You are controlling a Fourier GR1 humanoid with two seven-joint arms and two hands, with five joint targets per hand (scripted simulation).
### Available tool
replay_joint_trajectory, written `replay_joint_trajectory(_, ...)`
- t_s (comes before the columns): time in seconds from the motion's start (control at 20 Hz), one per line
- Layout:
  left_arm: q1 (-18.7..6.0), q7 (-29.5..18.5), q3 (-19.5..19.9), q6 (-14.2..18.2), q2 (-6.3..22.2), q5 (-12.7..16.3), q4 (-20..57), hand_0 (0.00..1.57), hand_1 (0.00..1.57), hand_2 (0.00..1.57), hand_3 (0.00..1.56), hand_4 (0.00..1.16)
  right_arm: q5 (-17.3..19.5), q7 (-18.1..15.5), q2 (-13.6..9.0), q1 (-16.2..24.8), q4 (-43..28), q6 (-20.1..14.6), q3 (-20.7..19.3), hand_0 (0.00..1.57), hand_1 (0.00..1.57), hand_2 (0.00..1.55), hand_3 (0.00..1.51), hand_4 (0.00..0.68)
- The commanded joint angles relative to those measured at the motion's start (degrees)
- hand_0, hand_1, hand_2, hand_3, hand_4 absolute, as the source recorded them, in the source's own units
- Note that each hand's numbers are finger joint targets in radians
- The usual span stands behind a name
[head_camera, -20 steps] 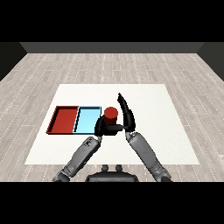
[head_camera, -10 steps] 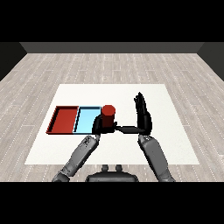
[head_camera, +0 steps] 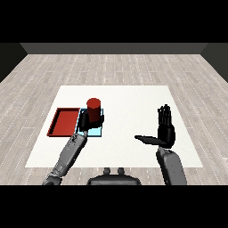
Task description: Pick the red can and put it in the red box
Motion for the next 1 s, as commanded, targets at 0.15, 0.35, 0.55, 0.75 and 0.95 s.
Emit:
replay_joint_trajectory(0.15,1.0,4.1,8.0,-0.5,10.2,-1.9,3.1,1.57,1.57,1.57,1.49,1.13,-2.4,-4.5,-0.7,3.8,3.3,2.6,-4.5,0.00,0.00,0.00,0.00,0.000)
replay_joint_trajectory(0.35,0.0,5.7,11.4,-2.2,16.0,-3.5,9.8,1.57,1.57,1.55,1.47,1.14,-3.6,-5.7,-1.8,6.7,2.8,4.3,-6.1,0.00,0.00,0.00,0.00,0.000)
replay_joint_trajectory(0.55,-6.0,7.4,14.8,-0.9,17.4,-5.2,23.6,1.57,1.57,1.56,1.48,1.13,-3.3,-3.5,-1.8,4.7,4.3,3.7,-6.9,0.00,0.00,0.00,0.00,0.000)
replay_joint_trajectory(0.75,-4.4,-0.1,18.2,-4.5,22.6,-6.1,34.2,1.57,1.57,1.56,1.49,1.08,-5.0,-6.2,-1.1,4.8,7.4,6.1,-6.9,0.00,0.00,0.00,0.00,0.000)
replay_joint_trajectory(0.95,-11.1,-3.8,19.0,-4.9,21.3,-8.7,50.2,1.57,1.57,1.52,1.44,1.04,-1.8,-6.5,-1.3,3.6,8.3,5.1,-6.3,0.00,0.00,0.00,0.00,0.000)
